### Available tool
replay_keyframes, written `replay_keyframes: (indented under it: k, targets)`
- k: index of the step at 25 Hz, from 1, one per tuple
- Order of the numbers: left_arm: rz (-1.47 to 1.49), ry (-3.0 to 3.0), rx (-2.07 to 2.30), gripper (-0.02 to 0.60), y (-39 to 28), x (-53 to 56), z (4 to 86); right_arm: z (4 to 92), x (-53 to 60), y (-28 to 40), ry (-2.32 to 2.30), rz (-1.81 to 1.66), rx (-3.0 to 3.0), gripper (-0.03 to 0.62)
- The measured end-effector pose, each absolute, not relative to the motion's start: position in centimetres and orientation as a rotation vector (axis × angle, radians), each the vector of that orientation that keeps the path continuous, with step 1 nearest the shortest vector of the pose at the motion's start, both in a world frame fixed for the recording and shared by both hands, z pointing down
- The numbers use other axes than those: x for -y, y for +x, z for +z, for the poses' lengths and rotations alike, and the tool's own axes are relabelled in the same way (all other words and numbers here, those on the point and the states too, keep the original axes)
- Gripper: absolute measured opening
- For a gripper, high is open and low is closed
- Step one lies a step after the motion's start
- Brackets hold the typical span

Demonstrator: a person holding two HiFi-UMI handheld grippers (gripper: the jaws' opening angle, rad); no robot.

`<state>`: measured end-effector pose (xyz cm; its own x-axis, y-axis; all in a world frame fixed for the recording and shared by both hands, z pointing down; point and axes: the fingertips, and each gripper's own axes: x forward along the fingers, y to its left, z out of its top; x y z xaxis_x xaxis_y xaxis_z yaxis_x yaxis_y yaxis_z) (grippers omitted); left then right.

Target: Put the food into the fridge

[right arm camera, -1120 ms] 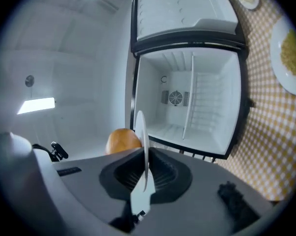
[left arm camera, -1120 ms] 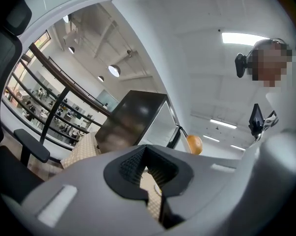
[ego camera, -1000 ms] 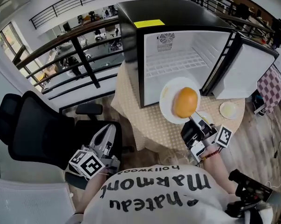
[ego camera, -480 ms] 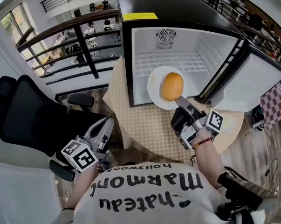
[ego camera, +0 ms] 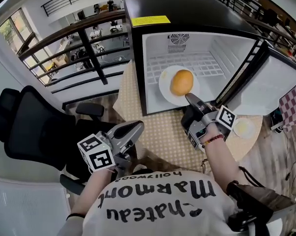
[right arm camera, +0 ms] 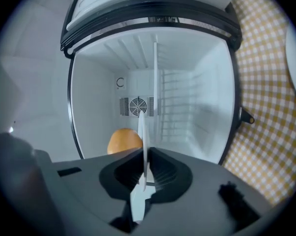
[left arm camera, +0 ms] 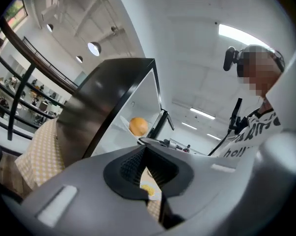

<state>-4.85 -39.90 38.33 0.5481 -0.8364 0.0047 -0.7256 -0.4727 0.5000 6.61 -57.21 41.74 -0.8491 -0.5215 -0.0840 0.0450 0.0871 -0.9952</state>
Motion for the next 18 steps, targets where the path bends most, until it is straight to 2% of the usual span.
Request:
replay_keyframes:
  k: [18]
  targets:
    - [-0.189, 2.574, 0.942, 0.006, -8.8, 44.9, 36.4, 40.9, 61.0, 3.6, -0.885, -1.690, -1.862, 0.032]
